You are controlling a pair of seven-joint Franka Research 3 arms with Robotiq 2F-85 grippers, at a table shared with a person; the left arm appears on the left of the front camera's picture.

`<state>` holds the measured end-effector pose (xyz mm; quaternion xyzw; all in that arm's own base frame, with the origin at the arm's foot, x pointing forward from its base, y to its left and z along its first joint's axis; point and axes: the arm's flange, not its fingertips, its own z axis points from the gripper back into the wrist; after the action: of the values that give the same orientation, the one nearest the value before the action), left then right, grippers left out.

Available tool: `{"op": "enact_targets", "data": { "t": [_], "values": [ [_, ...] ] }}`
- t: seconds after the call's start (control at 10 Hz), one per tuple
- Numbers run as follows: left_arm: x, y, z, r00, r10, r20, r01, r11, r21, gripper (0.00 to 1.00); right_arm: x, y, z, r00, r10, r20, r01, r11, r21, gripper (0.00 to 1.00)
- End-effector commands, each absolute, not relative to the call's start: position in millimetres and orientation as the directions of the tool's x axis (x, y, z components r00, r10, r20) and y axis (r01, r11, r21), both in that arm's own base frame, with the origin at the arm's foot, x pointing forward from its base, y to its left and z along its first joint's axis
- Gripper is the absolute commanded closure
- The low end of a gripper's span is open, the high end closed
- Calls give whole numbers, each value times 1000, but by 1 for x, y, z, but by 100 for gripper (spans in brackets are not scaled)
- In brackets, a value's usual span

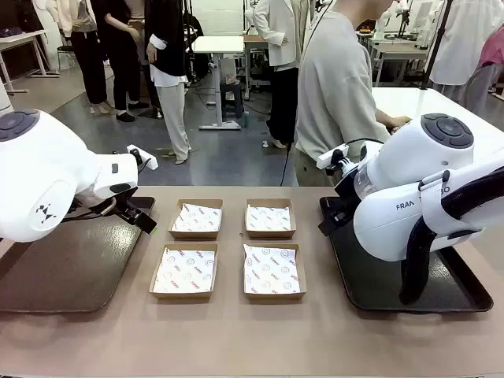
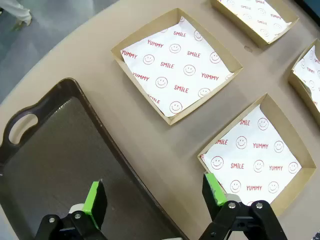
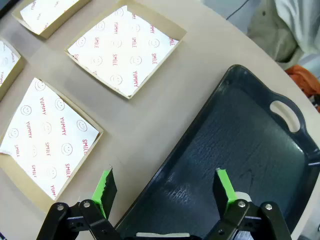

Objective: Individually package the donuts and arrange them on the tray.
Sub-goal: Pick up one Paper togo box.

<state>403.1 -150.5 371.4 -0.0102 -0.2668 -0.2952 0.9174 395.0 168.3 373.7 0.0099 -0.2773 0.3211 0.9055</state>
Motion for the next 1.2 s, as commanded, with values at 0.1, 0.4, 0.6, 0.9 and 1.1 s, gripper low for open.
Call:
{"op": "enact_targets", "data": {
  "t": [0.1,0.4,0.6,0.9,1.1],
  "values": [
    [403,-151,371,683,-536,496,547,825,139,0,395,168,374,640,576,509,-587,794,-160,0],
    [403,-151,371,683,-536,496,547,825,139,0,395,168,374,640,576,509,-587,794,-160,0],
    [403,-151,371,683,-536,496,547,825,139,0,395,168,374,640,576,509,-587,794,-160,0],
    [403,-151,371,683,-536,496,547,825,139,0,395,168,374,640,576,509,-587,794,-160,0],
    [403,-151,371,683,-536,496,547,825,139,0,395,168,374,640,576,509,-587,794,-160,0]
  ]
}}
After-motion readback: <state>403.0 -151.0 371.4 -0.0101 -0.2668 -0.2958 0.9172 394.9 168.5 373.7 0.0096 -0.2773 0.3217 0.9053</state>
